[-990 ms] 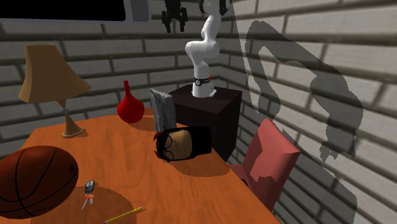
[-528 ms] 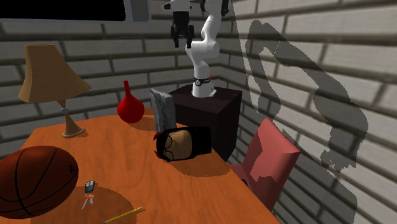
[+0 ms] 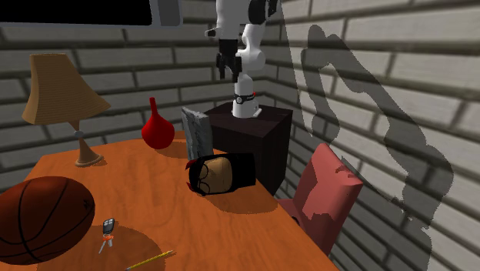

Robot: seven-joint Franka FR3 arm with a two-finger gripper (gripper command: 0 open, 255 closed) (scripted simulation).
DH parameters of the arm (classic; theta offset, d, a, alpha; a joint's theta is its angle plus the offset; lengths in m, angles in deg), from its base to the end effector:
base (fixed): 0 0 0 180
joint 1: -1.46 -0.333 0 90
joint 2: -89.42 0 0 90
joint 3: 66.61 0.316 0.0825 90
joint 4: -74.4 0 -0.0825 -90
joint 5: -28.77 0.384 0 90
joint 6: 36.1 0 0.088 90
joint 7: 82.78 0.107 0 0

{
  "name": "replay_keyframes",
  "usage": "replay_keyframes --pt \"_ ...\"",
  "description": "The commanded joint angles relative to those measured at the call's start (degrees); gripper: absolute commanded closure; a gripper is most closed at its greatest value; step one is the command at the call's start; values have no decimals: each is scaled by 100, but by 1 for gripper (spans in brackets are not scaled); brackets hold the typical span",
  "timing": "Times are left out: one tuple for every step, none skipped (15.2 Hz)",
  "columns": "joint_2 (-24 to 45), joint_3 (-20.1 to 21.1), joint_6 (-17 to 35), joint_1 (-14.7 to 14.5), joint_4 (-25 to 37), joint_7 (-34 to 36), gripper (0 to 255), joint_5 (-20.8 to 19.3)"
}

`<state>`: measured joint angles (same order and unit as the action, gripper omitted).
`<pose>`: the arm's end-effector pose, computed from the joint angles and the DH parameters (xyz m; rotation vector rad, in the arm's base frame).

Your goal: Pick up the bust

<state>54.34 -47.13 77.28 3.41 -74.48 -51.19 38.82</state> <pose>0.3424 0.1195 0.4388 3.0450 -0.5839 -0.0194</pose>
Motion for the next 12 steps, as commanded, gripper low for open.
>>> replay_keyframes --pt "400 304 432 58 -37 441 0 35" --pt "591 442 624 94 -50 650 0 29" --pt "792 584 816 141 -52 864 0 12" --pt "1006 723 1006 192 -44 1088 0 -23" --pt "1231 863 1195 251 -27 1320 0 -76" --pt "1468 1003 1382 318 0 1564 0 -151" --pt "1717 1140 1564 391 37 1821 0 -251" --pt "1977 1273 1741 470 84 2095 0 -380" --pt "2249 1400 1911 552 140 2389 0 -542" --pt "2533 1519 2072 637 206 2703 0 -739" --pt "2829 1625 2220 719 283 3039 0 -974" --pt "3137 1708 2354 789 371 3400 0 -1248"
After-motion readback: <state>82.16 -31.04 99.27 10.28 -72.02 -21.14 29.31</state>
